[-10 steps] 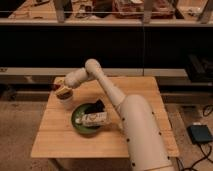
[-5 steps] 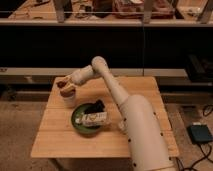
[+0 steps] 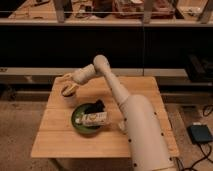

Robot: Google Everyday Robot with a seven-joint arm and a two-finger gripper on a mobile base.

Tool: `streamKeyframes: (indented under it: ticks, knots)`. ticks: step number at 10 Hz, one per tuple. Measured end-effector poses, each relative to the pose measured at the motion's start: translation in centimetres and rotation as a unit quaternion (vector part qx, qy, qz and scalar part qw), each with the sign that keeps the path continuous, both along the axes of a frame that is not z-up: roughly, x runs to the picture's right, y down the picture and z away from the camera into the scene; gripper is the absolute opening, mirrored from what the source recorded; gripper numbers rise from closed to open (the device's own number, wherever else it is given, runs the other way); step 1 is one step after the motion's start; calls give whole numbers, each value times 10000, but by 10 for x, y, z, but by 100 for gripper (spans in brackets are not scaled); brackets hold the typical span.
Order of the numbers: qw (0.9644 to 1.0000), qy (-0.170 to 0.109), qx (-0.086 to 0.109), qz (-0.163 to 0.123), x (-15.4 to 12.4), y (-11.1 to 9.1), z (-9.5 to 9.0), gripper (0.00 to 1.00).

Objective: Place the pepper in the ceramic cup

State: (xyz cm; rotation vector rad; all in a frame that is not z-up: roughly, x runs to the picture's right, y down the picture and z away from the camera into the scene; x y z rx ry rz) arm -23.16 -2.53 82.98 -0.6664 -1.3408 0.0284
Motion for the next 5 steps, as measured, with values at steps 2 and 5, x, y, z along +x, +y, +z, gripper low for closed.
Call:
streamKeyframes:
  ticks: [2, 5]
  knots:
    - [9999, 104, 32, -17, 16, -4, 5, 80]
    - [9999, 93, 35, -39, 14, -2, 5, 80]
